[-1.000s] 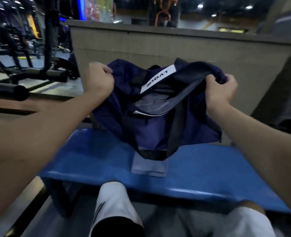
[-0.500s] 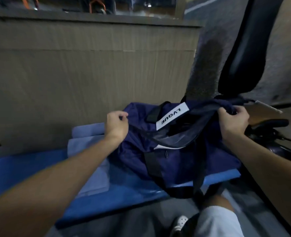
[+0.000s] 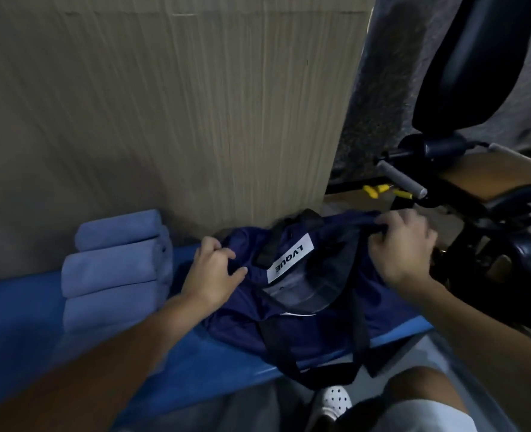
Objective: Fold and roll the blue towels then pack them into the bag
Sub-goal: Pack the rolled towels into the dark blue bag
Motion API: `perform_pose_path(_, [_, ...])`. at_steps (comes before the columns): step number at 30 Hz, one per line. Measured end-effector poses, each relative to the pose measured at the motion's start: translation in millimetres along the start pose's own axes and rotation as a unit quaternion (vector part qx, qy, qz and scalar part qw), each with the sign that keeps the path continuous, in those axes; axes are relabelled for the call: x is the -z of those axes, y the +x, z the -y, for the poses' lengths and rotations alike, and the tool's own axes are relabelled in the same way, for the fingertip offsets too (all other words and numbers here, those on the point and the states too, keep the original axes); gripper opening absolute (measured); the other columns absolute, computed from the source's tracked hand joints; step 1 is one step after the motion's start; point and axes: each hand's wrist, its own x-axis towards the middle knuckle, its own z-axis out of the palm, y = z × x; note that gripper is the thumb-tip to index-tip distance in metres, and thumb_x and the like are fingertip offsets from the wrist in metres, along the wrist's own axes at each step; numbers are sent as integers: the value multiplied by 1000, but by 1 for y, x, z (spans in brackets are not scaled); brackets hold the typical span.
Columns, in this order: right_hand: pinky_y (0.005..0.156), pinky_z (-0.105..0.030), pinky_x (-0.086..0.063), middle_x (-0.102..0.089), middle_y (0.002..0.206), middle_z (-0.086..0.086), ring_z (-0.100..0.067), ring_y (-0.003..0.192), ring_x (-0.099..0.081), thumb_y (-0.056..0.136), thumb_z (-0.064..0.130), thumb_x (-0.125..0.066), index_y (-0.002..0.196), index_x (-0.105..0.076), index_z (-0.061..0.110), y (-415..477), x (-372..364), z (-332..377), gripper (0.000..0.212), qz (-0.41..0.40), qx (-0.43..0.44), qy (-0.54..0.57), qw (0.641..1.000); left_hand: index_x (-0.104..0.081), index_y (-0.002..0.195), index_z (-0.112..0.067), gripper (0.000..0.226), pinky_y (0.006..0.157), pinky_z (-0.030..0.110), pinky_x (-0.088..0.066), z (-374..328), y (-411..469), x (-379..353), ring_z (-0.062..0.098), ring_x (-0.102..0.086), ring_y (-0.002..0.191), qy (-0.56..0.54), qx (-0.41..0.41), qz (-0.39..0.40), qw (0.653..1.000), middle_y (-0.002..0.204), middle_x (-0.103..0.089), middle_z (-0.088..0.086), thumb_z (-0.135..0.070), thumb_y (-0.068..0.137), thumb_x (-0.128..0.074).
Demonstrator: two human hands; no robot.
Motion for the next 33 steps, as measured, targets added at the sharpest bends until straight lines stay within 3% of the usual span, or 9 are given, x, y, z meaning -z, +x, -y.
perform_pose_path(5, [82,-37,-45,-67,90,0,-25,89,-61,82,26,-40,91,-68,18,-35,-34,33,31,150,302,6,941,-51,129,-16,51,94,46,-47,-6,-2,-8,28,-41,119,68,42,7,997,133,-34,5,-45,88,-65])
perform_pose_path(9, [73,-34,-42,-66,95,-10,-32,91,-61,94,21,-44,82,-53,18,-49,-59,61,15,299,261,-12,918,-38,141,-24,66,90,43,-50,7,-7,-11,29,-50,106,-1,83,51,995,128,-31,6,-32,83,-69])
perform_pose_path(12, [87,-35,-39,-62,115,-11,-33,108,-57,94,18,-43,108,-55,17,-44,-81,67,18,367,173,-38,913,-39,140,-20,67,93,28,-45,18,-9,-12,25,-51,106,-60,84,61,993,131,-28,6,-20,83,-72])
perform_pose_path(15, [100,-36,-41,-57,125,0,-25,122,-53,94,22,-46,132,-44,20,-36,-95,81,38,381,110,158,904,-41,137,-19,62,91,16,-35,25,-12,-20,23,-47,119,-72,43,52,995,146,-18,7,-13,83,-71])
perform_pose_path(17, [101,-24,-40,-47,127,15,-7,123,-48,99,22,-46,151,-21,29,-28,-96,94,58,368,46,326,870,-39,141,-24,67,95,18,-38,30,-16,-28,25,-43,126,-51,2,37,998,153,-7,6,-8,83,-68])
perform_pose_path(19, [79,-21,-45,-54,104,11,-5,90,-55,101,10,-44,153,-4,39,-18,-96,100,71,365,15,383,848,-48,131,-31,64,100,38,-44,35,-19,-32,32,-37,133,33,-62,14,997,156,-8,11,-3,78,-68])
perform_pose_path(24, [102,-32,-43,-27,144,-12,-30,117,-51,91,-3,-50,151,-21,38,-15,-107,93,79,331,183,132,916,-74,84,-29,15,111,62,-22,39,-14,-30,37,-8,147,297,-176,1,939,159,-22,15,-25,71,-78])
perform_pose_path(28, [81,-40,-51,-63,106,-17,-38,98,-61,89,9,-52,116,-61,18,-7,-115,92,30,246,192,13,950,-54,132,-37,45,114,51,-23,48,-7,-25,36,-4,146,244,-104,56,963,162,11,10,-37,87,-58])
perform_pose_path(33, [82,-39,-52,-72,93,-10,-27,91,-65,89,7,-57,103,-70,11,13,-103,108,20,26,-1,240,970,-13,153,-41,79,103,41,-45,47,-4,-21,32,-32,136,137,-50,110,983,160,7,5,-37,89,-59])
